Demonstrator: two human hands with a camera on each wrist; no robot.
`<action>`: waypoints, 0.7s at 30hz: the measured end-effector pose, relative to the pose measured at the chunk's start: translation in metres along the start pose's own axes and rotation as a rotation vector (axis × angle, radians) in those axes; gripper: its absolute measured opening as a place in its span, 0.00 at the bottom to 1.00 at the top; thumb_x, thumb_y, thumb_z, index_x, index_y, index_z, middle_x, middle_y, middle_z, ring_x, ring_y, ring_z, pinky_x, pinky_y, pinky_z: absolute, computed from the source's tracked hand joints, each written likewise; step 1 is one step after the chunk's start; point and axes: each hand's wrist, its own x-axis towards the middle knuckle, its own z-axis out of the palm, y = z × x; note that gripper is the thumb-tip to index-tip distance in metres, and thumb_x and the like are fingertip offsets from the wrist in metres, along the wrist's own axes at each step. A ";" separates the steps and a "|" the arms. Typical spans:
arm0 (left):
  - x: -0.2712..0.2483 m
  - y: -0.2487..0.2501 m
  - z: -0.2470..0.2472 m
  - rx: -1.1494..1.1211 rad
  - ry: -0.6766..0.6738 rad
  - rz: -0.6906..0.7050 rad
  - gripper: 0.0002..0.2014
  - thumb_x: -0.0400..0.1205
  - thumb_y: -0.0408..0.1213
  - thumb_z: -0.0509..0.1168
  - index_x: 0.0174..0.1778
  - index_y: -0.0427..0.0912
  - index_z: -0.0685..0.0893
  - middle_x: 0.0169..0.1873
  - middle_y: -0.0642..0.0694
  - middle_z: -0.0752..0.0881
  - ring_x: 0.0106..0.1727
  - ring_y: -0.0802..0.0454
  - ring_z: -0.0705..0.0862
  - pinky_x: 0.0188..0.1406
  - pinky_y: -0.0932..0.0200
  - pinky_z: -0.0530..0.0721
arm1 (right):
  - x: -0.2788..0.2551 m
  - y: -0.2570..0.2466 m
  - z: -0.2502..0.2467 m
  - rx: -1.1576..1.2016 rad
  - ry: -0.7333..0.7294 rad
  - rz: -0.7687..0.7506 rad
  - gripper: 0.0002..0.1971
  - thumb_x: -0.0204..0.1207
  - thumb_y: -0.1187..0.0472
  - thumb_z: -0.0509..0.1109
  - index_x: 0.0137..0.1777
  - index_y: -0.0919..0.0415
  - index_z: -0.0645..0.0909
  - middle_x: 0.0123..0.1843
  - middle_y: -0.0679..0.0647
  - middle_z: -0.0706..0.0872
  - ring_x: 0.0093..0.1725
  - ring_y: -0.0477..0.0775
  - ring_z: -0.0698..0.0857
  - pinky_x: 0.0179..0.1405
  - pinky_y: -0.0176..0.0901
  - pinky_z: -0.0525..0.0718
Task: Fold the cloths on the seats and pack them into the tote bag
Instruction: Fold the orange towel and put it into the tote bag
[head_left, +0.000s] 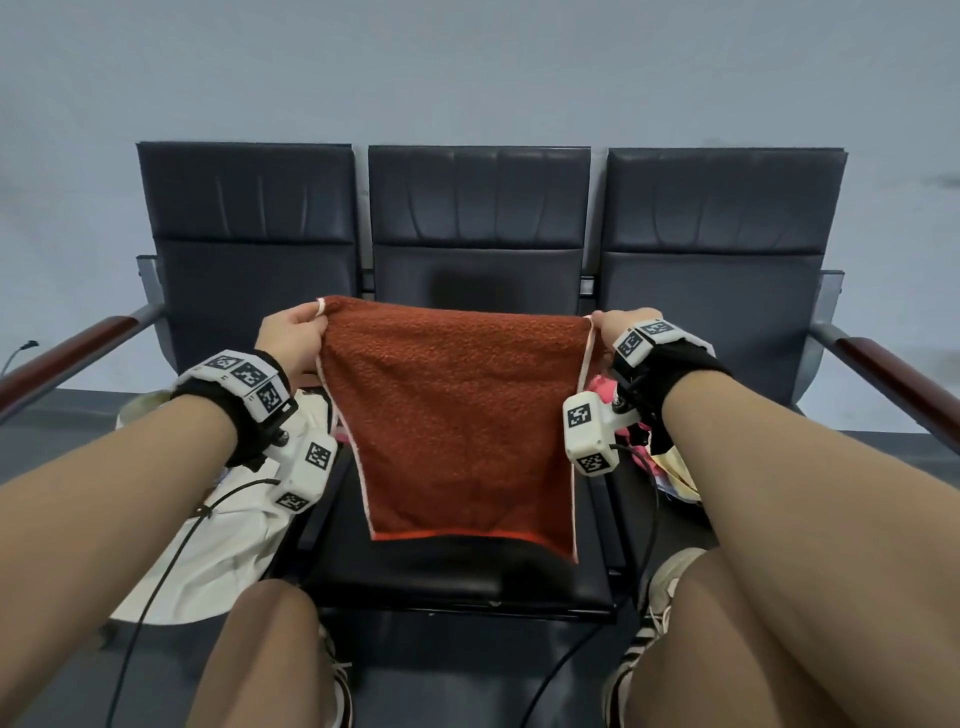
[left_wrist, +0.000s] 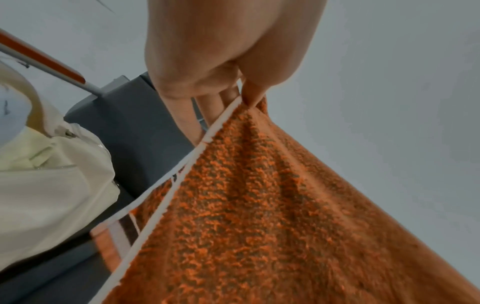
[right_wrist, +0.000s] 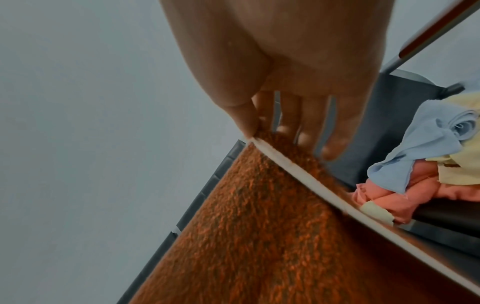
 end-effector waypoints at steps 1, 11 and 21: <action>0.001 -0.001 0.000 0.009 0.007 0.017 0.19 0.88 0.38 0.63 0.76 0.49 0.79 0.47 0.44 0.87 0.40 0.48 0.85 0.45 0.49 0.89 | -0.002 -0.001 0.001 -0.062 -0.015 -0.018 0.21 0.82 0.54 0.67 0.72 0.61 0.77 0.69 0.56 0.82 0.65 0.58 0.84 0.28 0.32 0.82; 0.006 0.004 0.001 0.077 0.105 0.098 0.20 0.87 0.36 0.62 0.76 0.44 0.79 0.71 0.49 0.81 0.67 0.52 0.81 0.74 0.55 0.77 | 0.008 -0.003 0.005 -0.234 -0.029 0.011 0.24 0.76 0.45 0.72 0.62 0.64 0.83 0.56 0.56 0.86 0.52 0.59 0.86 0.56 0.50 0.86; 0.015 0.003 -0.003 0.038 0.199 -0.030 0.19 0.82 0.44 0.71 0.63 0.35 0.88 0.58 0.41 0.88 0.60 0.43 0.85 0.69 0.49 0.81 | 0.030 0.011 0.003 -0.002 -0.152 0.056 0.17 0.73 0.41 0.70 0.51 0.53 0.83 0.54 0.55 0.84 0.48 0.57 0.86 0.51 0.43 0.85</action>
